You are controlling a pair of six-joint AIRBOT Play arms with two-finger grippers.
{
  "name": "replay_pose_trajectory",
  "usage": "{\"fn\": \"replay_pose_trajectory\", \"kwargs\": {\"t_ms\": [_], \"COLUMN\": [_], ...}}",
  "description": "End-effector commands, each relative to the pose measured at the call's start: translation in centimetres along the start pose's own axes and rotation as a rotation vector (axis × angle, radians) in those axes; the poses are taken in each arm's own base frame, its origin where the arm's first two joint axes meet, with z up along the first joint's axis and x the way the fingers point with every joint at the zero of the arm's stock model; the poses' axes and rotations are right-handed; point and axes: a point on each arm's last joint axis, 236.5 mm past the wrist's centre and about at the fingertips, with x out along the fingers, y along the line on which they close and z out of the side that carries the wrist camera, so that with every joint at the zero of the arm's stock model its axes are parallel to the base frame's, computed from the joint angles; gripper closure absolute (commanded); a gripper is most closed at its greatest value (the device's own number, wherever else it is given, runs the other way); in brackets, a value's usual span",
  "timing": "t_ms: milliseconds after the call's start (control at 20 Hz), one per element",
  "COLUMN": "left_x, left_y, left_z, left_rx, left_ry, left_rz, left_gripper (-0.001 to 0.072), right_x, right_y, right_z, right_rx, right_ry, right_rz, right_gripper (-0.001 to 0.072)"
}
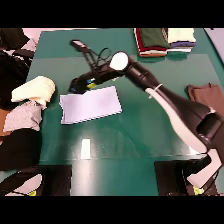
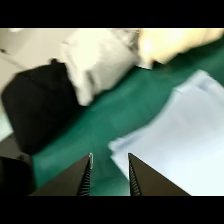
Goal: Fold the shirts.
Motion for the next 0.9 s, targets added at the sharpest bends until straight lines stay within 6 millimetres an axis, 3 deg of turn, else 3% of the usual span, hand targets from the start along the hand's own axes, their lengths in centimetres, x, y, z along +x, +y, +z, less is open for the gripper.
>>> {"fn": "replay_pose_trajectory", "kwargs": {"t_ms": [0,150,250,350,500,650,800,850], "left_x": [-0.5,-0.2,0.1,0.7,1.7,2.3,2.4,2.4], "left_y": [-1.1,-3.2,-4.5,-5.5,-5.8,-6.0,-6.0,-6.2], "left_z": [-0.1,-0.5,-1.0,-1.5,-2.1,-2.6,-2.8,-2.8], "left_rx": [0.028,0.058,0.073,0.083,0.074,0.061,0.059,0.055], "left_ry": [0.0,0.01,0.024,0.038,0.061,0.08,0.089,0.088], "left_rz": [-0.018,-0.061,-0.089,-0.109,-0.123,-0.136,-0.14,-0.145], "left_gripper": [0.0683,0.0684,0.0683,0.0683,0.0683,0.0683,0.0683,0.0683], "right_x": [-4.9,-10.5,-12.1,-11.9,-9.3,-5.7,-1.8,-0.4], "right_y": [-7.9,-15.7,-18.9,-20.5,-21.2,-20.9,-19.6,-19.0], "right_z": [-3.1,-9.6,-13.3,-15.8,-16.8,-16.8,-15.9,-15.3], "right_rx": [0.126,0.357,0.513,0.646,0.757,0.777,0.717,0.688], "right_ry": [0.04,0.089,0.091,0.089,0.084,0.089,0.146,0.158], "right_rz": [-0.167,-0.301,-0.311,-0.281,-0.198,-0.131,-0.081,-0.067], "right_gripper": [0.043,0.0415,0.0088,0.0089,0.0142,0.0142,0.0143,0.0182]}}
